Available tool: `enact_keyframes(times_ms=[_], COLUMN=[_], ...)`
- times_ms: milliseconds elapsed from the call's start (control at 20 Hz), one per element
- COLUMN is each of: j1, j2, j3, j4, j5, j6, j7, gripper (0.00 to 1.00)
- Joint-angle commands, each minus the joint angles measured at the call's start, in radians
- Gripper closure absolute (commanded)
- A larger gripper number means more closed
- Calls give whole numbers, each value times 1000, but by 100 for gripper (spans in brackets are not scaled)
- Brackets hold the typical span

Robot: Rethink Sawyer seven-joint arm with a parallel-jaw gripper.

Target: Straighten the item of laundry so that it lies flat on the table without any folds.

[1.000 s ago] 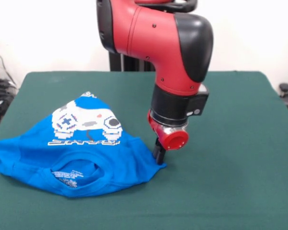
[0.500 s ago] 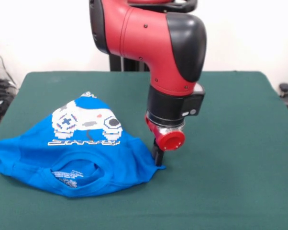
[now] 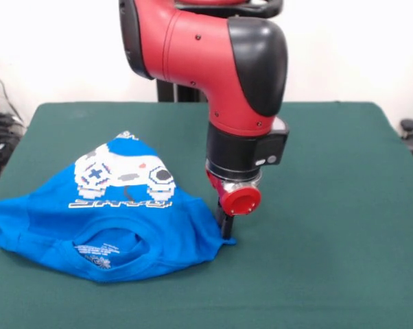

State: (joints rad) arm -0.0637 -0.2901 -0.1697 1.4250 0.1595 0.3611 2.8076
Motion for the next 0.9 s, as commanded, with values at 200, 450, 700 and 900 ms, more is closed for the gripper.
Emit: enact_keyframes(times_ms=[200, 450, 700, 900], j1=[-11, -17, 35, 101], j2=[55, 16, 59, 124], j3=[59, 56, -17, -116], j4=[60, 68, 28, -33], j5=[-19, -20, -31, -42], j6=[-33, 17, -15, -55], j7=[46, 29, 67, 97], gripper=[0, 0, 0, 0])
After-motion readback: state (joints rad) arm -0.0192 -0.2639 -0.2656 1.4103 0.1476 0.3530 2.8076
